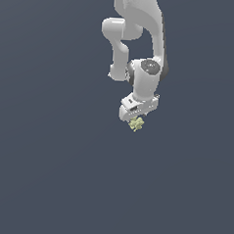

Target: Pick up the object and move it to a goal position.

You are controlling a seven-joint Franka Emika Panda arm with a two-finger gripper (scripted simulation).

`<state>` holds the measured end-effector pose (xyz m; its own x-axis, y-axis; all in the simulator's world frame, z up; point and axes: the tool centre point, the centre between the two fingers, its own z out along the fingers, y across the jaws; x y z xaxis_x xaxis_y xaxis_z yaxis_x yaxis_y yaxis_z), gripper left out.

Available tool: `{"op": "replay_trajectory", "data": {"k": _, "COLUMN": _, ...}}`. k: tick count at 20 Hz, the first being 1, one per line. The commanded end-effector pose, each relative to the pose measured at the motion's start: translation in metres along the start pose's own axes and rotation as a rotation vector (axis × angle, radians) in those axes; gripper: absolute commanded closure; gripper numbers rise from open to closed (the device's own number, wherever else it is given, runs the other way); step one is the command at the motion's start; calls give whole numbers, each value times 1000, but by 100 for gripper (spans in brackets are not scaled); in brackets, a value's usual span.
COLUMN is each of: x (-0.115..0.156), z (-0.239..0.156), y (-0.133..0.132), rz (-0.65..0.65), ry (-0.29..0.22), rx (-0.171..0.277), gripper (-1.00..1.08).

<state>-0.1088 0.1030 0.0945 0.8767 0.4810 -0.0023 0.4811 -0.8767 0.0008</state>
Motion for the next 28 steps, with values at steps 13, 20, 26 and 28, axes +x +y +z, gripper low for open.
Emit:
{"op": "replay_trajectory", "data": {"k": 13, "x": -4, "z": 22, "y": -8, "rz": -28, "ry": 2, "rx": 1, "gripper": -92}}
{"op": "replay_trajectory", "data": {"k": 20, "x": -5, "z": 50, "y": -9, "rz": -31, "ry": 2, "rx": 1, "gripper": -92}}
{"op": "replay_trajectory", "data": {"k": 26, "x": -5, "z": 54, "y": -9, "rz": -31, "ry": 2, "rx": 1, "gripper": 108}}
{"op": "replay_trajectory", "data": {"k": 28, "x": -5, "z": 54, "y": -9, "rz": -31, "ry": 2, "rx": 1, "gripper": 108}}
